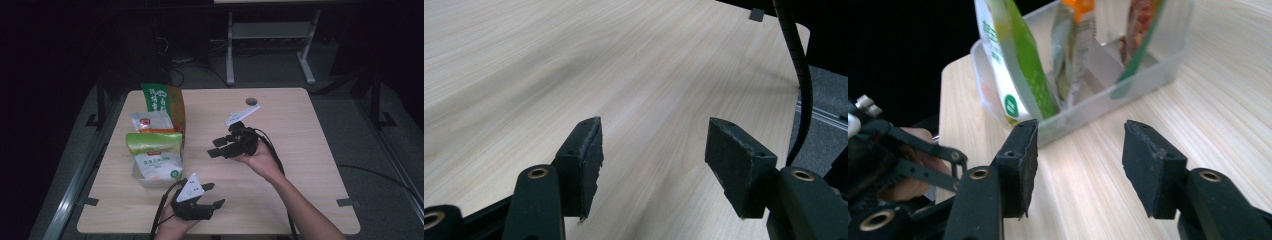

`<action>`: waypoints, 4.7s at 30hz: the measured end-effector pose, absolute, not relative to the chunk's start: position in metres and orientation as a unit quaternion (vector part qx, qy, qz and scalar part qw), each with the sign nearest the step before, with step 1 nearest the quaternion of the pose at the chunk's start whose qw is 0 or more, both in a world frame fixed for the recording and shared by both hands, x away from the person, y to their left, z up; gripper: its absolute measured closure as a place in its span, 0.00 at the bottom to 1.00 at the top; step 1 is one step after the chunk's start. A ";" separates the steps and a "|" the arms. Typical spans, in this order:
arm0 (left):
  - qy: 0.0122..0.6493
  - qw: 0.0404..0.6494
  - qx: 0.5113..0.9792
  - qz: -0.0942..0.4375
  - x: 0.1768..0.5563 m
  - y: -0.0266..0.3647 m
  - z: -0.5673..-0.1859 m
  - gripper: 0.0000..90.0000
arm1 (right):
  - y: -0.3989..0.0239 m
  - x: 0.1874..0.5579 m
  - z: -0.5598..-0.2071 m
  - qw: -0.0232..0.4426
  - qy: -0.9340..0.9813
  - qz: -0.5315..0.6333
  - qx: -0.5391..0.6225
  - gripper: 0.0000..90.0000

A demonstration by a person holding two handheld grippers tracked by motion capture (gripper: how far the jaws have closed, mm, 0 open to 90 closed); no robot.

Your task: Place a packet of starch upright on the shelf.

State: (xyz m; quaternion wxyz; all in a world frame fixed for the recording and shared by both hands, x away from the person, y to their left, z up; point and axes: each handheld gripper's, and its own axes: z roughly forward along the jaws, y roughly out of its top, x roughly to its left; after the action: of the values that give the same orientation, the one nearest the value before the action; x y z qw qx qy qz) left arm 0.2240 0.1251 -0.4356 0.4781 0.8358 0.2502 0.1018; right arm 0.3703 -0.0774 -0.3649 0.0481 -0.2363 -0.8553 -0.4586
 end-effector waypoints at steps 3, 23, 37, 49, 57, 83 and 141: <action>0.251 0.475 0.837 0.104 0.225 0.126 -0.435 0.43 | -0.087 0.371 -0.365 0.048 -0.852 -0.459 -0.246 0.50; 0.259 0.486 0.828 0.108 0.227 0.129 -0.433 0.42 | -0.117 0.369 -0.367 0.031 -0.847 -0.456 -0.270 0.43; 0.263 0.482 0.829 0.104 0.228 0.130 -0.434 0.41 | -0.141 0.368 -0.371 0.028 -0.843 -0.447 -0.297 0.40; 0.262 0.478 0.831 0.106 0.229 0.131 -0.434 0.41 | -0.157 0.364 -0.375 0.020 -0.839 -0.450 -0.306 0.40; 0.266 0.481 0.828 0.107 0.229 0.131 -0.434 0.41 | -0.166 0.360 -0.379 0.019 -0.838 -0.445 -0.314 0.38; 0.269 0.481 0.828 0.106 0.230 0.131 -0.435 0.40 | -0.193 0.348 -0.392 0.015 -0.832 -0.442 -0.335 0.37; 0.269 0.476 0.831 0.104 0.229 0.128 -0.439 0.36 | -0.251 0.287 -0.443 0.022 -0.810 -0.444 -0.382 0.36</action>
State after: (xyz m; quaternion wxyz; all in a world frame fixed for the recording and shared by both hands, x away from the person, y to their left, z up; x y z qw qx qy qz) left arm 0.2294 0.1278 -0.4391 0.4760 0.8308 0.2690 0.1040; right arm 0.2870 -0.2507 -0.4430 0.0217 -0.3816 -0.8102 -0.4444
